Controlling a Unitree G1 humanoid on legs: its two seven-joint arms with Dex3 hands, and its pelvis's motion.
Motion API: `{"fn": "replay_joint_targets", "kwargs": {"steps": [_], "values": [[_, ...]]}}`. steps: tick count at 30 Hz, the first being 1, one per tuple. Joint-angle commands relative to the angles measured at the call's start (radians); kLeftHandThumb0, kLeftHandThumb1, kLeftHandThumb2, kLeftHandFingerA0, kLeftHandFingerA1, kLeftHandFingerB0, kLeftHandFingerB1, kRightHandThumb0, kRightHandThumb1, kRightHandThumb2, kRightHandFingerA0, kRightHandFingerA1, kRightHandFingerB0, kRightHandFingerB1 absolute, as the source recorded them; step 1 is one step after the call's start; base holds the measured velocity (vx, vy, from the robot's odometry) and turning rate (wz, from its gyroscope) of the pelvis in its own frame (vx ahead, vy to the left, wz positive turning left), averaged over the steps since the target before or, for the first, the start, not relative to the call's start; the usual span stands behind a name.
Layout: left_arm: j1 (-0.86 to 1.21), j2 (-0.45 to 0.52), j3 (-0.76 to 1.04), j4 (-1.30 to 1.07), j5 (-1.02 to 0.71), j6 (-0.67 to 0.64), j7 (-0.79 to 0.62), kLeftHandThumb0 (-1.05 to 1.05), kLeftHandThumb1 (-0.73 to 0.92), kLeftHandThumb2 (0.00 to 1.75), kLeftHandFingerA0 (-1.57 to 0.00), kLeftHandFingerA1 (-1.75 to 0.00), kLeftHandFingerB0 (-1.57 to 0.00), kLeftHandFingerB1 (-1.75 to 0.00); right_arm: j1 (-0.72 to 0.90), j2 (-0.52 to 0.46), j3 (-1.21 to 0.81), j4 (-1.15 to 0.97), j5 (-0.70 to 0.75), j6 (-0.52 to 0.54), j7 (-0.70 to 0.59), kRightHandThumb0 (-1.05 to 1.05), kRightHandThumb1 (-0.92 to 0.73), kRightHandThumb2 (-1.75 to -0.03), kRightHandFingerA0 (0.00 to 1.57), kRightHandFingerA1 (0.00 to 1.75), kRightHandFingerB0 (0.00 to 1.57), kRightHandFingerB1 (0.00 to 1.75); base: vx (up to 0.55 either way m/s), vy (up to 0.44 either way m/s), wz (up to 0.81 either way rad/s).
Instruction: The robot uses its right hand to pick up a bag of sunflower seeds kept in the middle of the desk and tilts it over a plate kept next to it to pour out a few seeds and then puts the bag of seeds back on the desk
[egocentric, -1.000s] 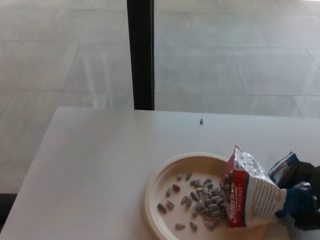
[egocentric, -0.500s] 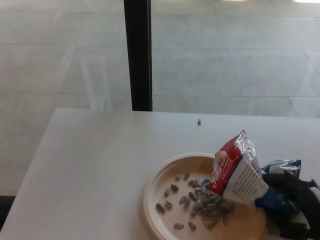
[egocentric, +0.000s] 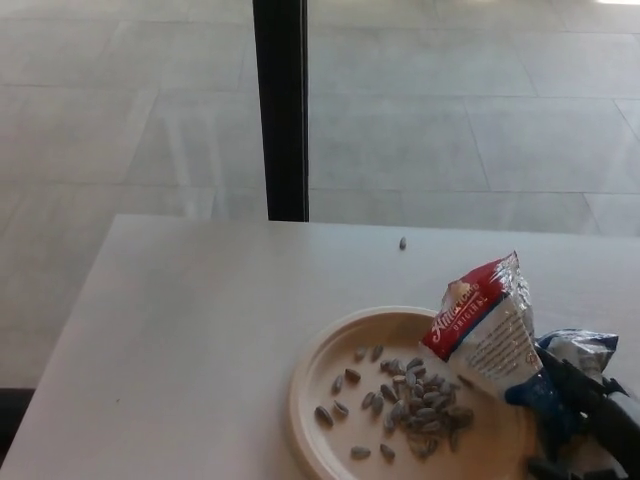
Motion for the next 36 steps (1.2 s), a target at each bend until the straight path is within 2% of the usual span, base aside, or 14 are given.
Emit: {"fn": "replay_joint_targets", "kwargs": {"steps": [1, 8, 9, 10, 12, 19, 21, 24, 27, 28, 31, 32, 34, 36], "values": [[0.009, 0.004, -0.006, 0.001, 0.006, -0.021, 0.014, -0.78, 0.74, 0.62, -0.48, -0.57, -0.47, -0.4, 0.025, -0.055, -0.058, -0.098, 0.067, 0.056, 0.101, -1.05, -0.61, -0.95, 0.0, 0.08, 0.0, 0.01, 0.0, 0.0, 0.0], [0.013, 0.003, 0.001, 0.002, -0.003, -0.013, 0.005, -0.76, 0.74, 0.62, -0.46, -0.58, -0.45, -0.41, 0.082, -0.135, -0.199, -0.26, 0.18, 0.037, 0.189, -1.04, -0.61, -0.95, 0.0, 0.11, 0.0, 0.0, 0.0, 0.0, 0.0], [0.014, 0.002, 0.0, 0.002, -0.001, -0.018, 0.006, -0.77, 0.74, 0.62, -0.46, -0.58, -0.46, -0.41, 0.087, -0.142, -0.221, -0.277, 0.19, 0.042, 0.194, -0.92, -0.7, -0.61, 0.0, 0.0, 0.0, 0.0, 0.0, 0.0, 0.0], [0.016, 0.002, -0.002, 0.003, 0.002, -0.021, 0.01, -0.78, 0.73, 0.63, -0.48, -0.57, -0.47, -0.39, 0.091, -0.148, -0.267, -0.306, 0.219, 0.059, 0.197, -0.94, -0.53, -0.85, 0.0, 0.0, 0.0, 0.0, 0.0, 0.0, 0.0], [0.018, 0.002, 0.0, 0.004, 0.0, -0.016, 0.011, -0.77, 0.73, 0.62, -0.47, -0.57, -0.47, -0.39, 0.092, -0.152, -0.342, -0.334, 0.284, 0.085, 0.213, -1.05, -0.62, -0.98, 0.0, 0.1, 0.0, 0.0, 0.0, 0.0, 0.0], [0.021, 0.001, 0.0, -0.002, -0.002, -0.021, 0.003, -0.77, 0.75, 0.63, -0.46, -0.58, -0.46, -0.39, 0.09, -0.198, -0.585, -0.338, 0.466, 0.15, 0.3, -0.91, -0.65, -0.87, 0.0, 0.0, 0.0, 0.0, 0.0, 0.0, 0.0], [0.019, 0.0, -0.002, 0.001, 0.001, -0.018, 0.005, -0.77, 0.74, 0.63, -0.46, -0.57, -0.46, -0.39, 0.116, -0.2, -0.714, -0.314, 0.55, 0.18, 0.304, -1.03, -0.63, -0.94, 0.0, 0.14, 0.0, 0.0, 0.0, 0.0, 0.0], [0.019, -0.004, -0.001, 0.002, 0.0, -0.02, 0.004, -0.82, 0.6, 0.79, -0.46, -0.6, -0.42, -0.46, 0.137, -0.172, -0.871, -0.245, 0.634, 0.189, 0.272, -1.05, -0.64, -0.95, 0.0, 0.11, 0.0, 0.05, 0.0, 0.0, 0.0], [0.018, -0.006, 0.002, 0.005, -0.001, -0.021, 0.01, -0.76, 0.75, 0.64, -0.49, -0.56, -0.46, -0.39, 0.169, -0.117, -1.006, -0.149, 0.674, 0.146, 0.2, -0.84, -0.57, -0.84, 0.0, 0.0, 0.0, 0.15, 0.0, 0.0, 0.0], [0.015, -0.006, 0.004, 0.004, -0.004, -0.018, 0.006, -0.75, 0.58, 0.98, -0.46, -0.63, -0.41, -0.53, 0.187, -0.092, -1.058, -0.131, 0.689, 0.168, 0.161, -0.81, -0.67, -0.78, 0.0, 0.0, 0.0, 0.21, 0.0, 0.0, 0.0], [0.01, -0.008, 0.011, 0.009, -0.011, -0.007, 0.01, -0.76, 0.58, 0.98, -0.45, -0.62, -0.4, -0.52, 0.19, 0.011, -1.243, 0.07, 0.812, 0.117, 0.027, -0.89, -0.58, -0.9, 0.0, 0.12, 0.11, 0.03, 0.0, 0.0, 0.0], [0.008, -0.008, 0.014, 0.008, -0.014, -0.008, 0.011, -0.76, 0.75, 0.63, -0.48, -0.55, -0.46, -0.38, 0.191, 0.034, -1.271, 0.112, 0.836, 0.098, 0.014, -0.7, -0.68, -0.79, 0.0, 0.0, 0.0, 0.11, 0.0, 0.0, 0.0], [0.01, -0.008, 0.017, 0.006, -0.016, -0.009, 0.009, -0.79, 0.74, 0.63, -0.48, -0.55, -0.46, -0.38, 0.167, 0.062, -1.349, 0.244, 0.874, 0.101, -0.074, -0.65, -0.52, -0.88, 0.0, 0.3, 0.0, 0.22, 0.0, 0.0, 0.0], [0.009, -0.008, 0.016, 0.007, -0.015, -0.009, 0.011, -0.77, 0.75, 0.62, -0.49, -0.55, -0.46, -0.38, 0.151, 0.063, -1.386, 0.313, 0.897, 0.11, -0.095, -0.61, -0.49, -0.86, 0.0, 0.29, 0.0, 0.25, 0.0, 0.0, 0.0]]}}
